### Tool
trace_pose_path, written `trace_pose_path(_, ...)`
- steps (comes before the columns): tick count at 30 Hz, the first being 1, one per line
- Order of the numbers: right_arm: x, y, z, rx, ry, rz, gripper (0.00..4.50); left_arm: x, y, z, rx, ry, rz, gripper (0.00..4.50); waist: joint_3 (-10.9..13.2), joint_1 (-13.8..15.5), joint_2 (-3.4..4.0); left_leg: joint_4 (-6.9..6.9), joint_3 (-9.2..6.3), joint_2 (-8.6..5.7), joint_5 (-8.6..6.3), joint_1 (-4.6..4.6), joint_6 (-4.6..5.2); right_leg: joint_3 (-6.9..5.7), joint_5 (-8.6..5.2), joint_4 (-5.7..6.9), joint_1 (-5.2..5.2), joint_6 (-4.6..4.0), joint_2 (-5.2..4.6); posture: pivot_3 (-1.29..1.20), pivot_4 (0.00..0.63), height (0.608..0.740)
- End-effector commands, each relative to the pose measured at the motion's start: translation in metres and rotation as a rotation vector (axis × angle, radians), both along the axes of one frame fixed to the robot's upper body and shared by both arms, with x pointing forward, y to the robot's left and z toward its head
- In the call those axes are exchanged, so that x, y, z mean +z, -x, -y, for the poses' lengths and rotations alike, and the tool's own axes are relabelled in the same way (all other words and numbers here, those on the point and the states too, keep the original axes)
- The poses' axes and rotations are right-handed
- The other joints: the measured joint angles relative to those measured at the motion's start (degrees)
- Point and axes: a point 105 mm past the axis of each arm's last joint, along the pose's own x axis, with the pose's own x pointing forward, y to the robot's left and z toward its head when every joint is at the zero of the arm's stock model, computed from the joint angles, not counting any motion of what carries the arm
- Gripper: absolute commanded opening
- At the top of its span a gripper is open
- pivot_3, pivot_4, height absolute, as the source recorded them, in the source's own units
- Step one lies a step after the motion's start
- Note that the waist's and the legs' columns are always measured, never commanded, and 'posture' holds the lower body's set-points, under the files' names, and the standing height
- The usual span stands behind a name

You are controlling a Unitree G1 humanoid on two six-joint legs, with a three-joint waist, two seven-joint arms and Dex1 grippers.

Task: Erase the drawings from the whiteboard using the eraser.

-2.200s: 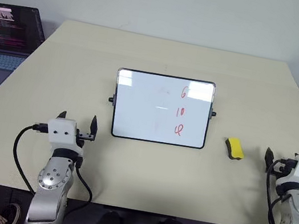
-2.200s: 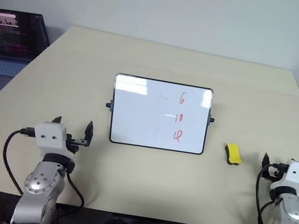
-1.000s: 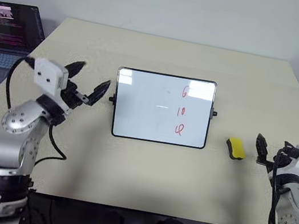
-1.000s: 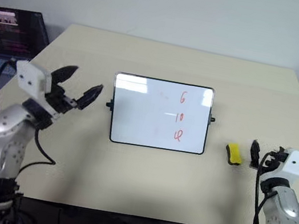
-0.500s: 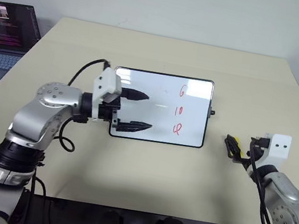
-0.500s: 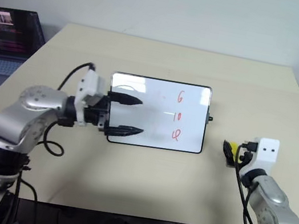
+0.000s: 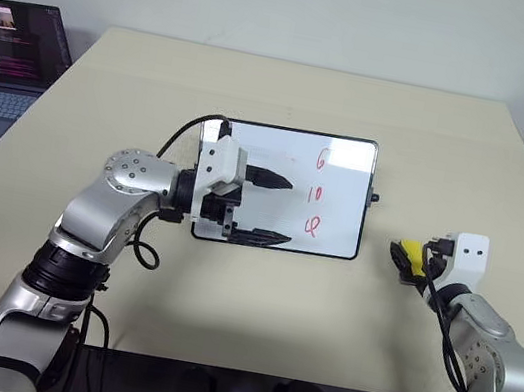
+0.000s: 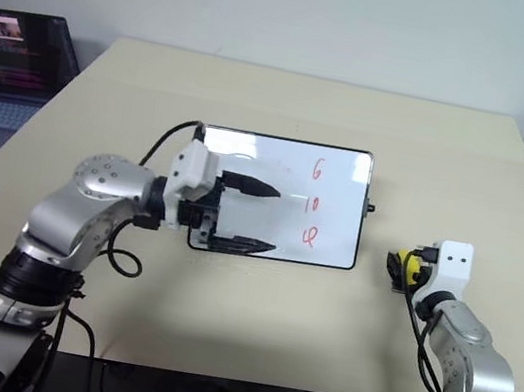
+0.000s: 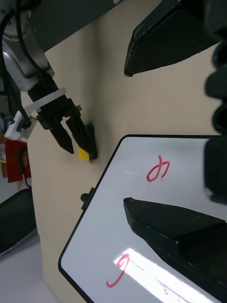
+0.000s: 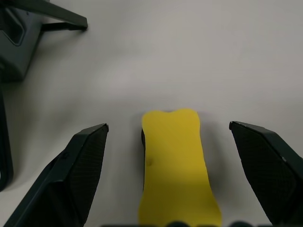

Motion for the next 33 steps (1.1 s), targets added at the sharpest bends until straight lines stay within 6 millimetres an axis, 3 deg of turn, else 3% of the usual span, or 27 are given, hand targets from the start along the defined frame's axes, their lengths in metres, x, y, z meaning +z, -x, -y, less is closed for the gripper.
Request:
trace_pose_path(1,0.013,-0.002,0.002,0.001,0.015,0.048,4.49,0.005,0.001,0.004,-0.017,-0.002,0.048,4.50,0.0,0.0,0.00,0.00,0.00,0.00,0.00,0.00,0.00,0.00,0.00,0.00,0.00,0.00,0.00,0.00,0.150,0.740)
trace_pose_path(6,0.012,-0.003,0.003,-0.004,0.003,0.047,4.49,0.003,-0.001,0.004,-0.010,0.005,0.047,4.50,0.0,0.0,0.00,0.01,0.00,0.00,0.00,0.01,0.00,0.00,0.01,0.01,0.00,-0.01,0.00,0.00,0.150,0.740)
trace_pose_path(8,0.010,-0.004,0.004,-0.010,0.004,0.040,4.13,0.003,-0.001,0.004,-0.006,0.009,0.046,4.50,0.0,0.0,0.00,0.01,0.00,0.00,0.00,0.00,0.00,0.00,0.01,0.02,0.00,-0.01,0.00,0.00,0.150,0.740)
trace_pose_path(10,0.008,-0.005,0.005,-0.016,0.004,0.036,3.62,0.002,-0.002,0.004,-0.003,0.011,0.046,4.50,0.0,0.0,0.00,0.02,0.00,0.00,0.00,0.00,0.00,0.00,0.02,0.02,0.00,-0.03,0.00,0.00,0.150,0.740)
trace_pose_path(16,0.003,-0.008,0.005,-0.016,0.018,0.016,1.49,-0.002,-0.001,0.001,0.005,-0.002,0.039,4.50,0.0,0.0,0.00,0.02,0.00,0.00,0.00,0.02,0.00,0.01,0.04,0.03,0.00,-0.06,0.00,0.00,0.150,0.740)
trace_pose_path(17,0.003,-0.008,0.005,-0.014,0.019,0.016,1.35,-0.002,-0.001,0.001,0.006,-0.002,0.037,4.50,0.0,0.0,0.00,0.02,0.00,0.00,0.00,0.02,0.00,0.01,0.04,0.03,0.00,-0.06,0.00,0.00,0.150,0.740)
trace_pose_path(26,0.016,-0.006,0.001,0.008,0.055,0.071,1.35,-0.007,0.000,-0.010,0.083,0.008,0.002,4.50,0.0,0.0,0.00,0.03,-0.02,0.01,0.00,0.02,0.00,0.01,0.05,0.05,0.01,-0.09,0.00,0.00,0.150,0.740)
trace_pose_path(30,0.037,-0.002,-0.002,0.046,0.195,0.179,1.35,-0.013,-0.016,-0.020,0.262,-0.016,0.025,4.50,0.0,0.0,0.01,0.03,-0.14,0.01,0.00,0.02,0.00,0.00,0.05,0.05,0.00,-0.08,-0.01,0.00,0.150,0.740)
trace_pose_path(33,0.059,-0.001,-0.017,0.104,0.308,0.291,1.35,-0.011,-0.020,-0.019,0.332,0.009,0.017,4.50,0.0,0.0,0.01,0.05,-0.19,-0.01,0.00,0.02,0.00,0.02,0.03,0.05,0.01,-0.02,-0.01,0.00,0.150,0.740)
